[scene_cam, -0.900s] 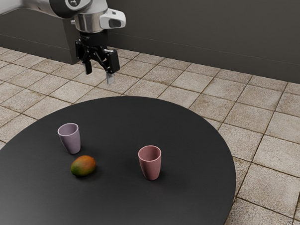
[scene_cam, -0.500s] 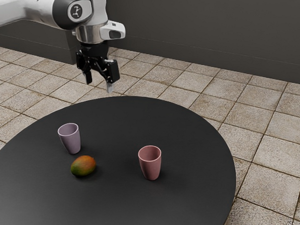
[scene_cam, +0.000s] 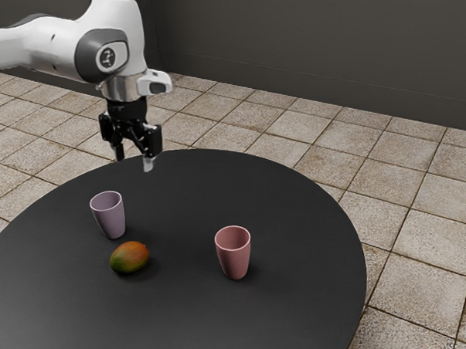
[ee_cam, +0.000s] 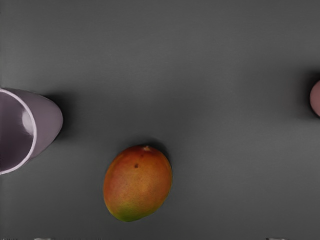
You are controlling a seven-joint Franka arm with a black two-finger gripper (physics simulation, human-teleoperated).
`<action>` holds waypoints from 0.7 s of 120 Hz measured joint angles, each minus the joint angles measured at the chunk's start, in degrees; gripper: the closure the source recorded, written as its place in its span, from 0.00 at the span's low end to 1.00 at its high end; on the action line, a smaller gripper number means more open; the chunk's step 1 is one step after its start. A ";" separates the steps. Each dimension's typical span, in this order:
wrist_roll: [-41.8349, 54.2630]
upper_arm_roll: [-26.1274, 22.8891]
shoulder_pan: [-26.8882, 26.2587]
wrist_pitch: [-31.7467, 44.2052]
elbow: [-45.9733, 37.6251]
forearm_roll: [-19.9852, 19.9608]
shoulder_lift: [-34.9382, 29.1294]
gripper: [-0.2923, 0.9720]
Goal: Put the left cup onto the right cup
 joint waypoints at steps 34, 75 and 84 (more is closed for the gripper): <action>-0.15 3.77 -0.07 5.89 -6.48 0.06 0.30 0.43; 0.16 4.23 3.36 11.25 -7.74 -0.05 4.01 0.45; 0.32 4.41 3.89 12.11 -7.70 -0.11 4.89 0.45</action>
